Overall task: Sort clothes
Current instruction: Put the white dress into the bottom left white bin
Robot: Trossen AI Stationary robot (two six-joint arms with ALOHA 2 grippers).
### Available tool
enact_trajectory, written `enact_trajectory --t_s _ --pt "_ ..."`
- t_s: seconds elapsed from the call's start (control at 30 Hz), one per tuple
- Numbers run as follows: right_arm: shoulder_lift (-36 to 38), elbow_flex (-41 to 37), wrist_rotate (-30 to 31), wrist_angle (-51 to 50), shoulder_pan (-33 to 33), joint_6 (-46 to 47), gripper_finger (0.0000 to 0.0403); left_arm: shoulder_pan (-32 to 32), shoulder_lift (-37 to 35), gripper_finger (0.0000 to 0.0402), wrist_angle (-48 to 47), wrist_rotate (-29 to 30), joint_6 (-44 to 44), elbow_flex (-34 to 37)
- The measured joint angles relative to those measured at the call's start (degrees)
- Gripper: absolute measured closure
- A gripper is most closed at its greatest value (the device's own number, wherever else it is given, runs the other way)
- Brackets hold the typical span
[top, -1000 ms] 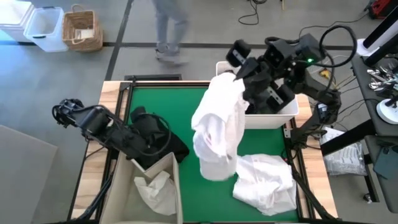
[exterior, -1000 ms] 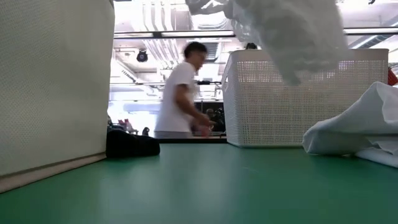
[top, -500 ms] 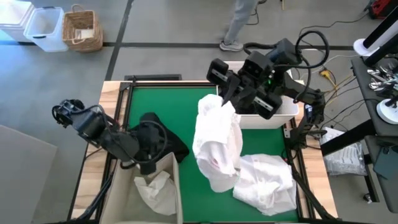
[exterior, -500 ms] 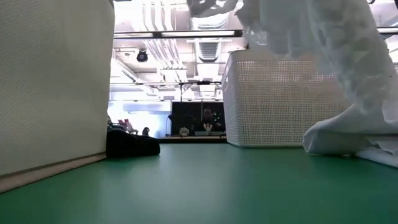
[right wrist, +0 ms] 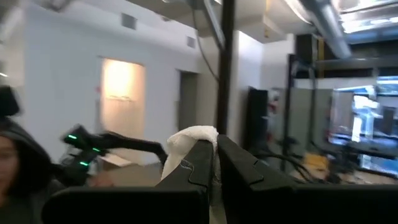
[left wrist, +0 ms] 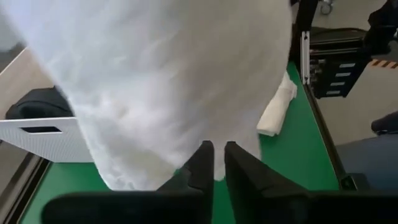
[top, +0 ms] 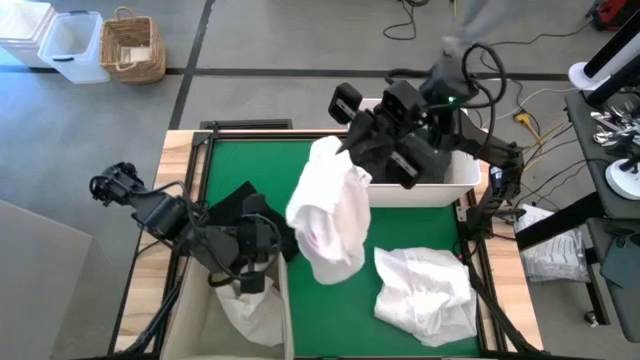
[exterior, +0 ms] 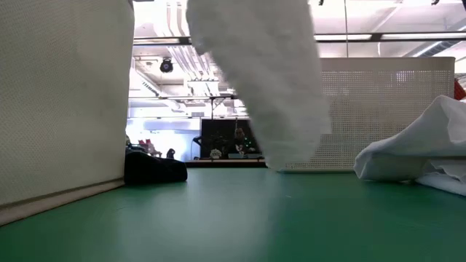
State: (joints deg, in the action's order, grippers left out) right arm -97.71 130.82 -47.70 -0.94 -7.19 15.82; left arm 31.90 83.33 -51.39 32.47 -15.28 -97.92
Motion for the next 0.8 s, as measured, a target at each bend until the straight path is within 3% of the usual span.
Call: enact_trajectory --t_s 0.3,0.43,0.67,0.8 --pt "1.1 0.2 0.4 -1.1 -0.3 -0.7 0.0390 0.0 1.1 0.0286 -0.2 1.4 0.9 0.1" --pt "1.8 0.2 0.3 -2.1 -0.5 -1.5 0.0390 0.0 1.2 0.0255 -3.3 7.0 -1.5 0.2" --pt "2.0 0.2 0.3 -2.4 -0.5 -2.0 0.0390 -0.1 1.3 0.0209 -7.9 23.0 -5.9 0.2" --pt "2.0 0.1 1.8 -4.9 -0.5 -4.9 0.0390 -0.1 1.4 0.0183 -7.7 20.5 -5.8 0.2"
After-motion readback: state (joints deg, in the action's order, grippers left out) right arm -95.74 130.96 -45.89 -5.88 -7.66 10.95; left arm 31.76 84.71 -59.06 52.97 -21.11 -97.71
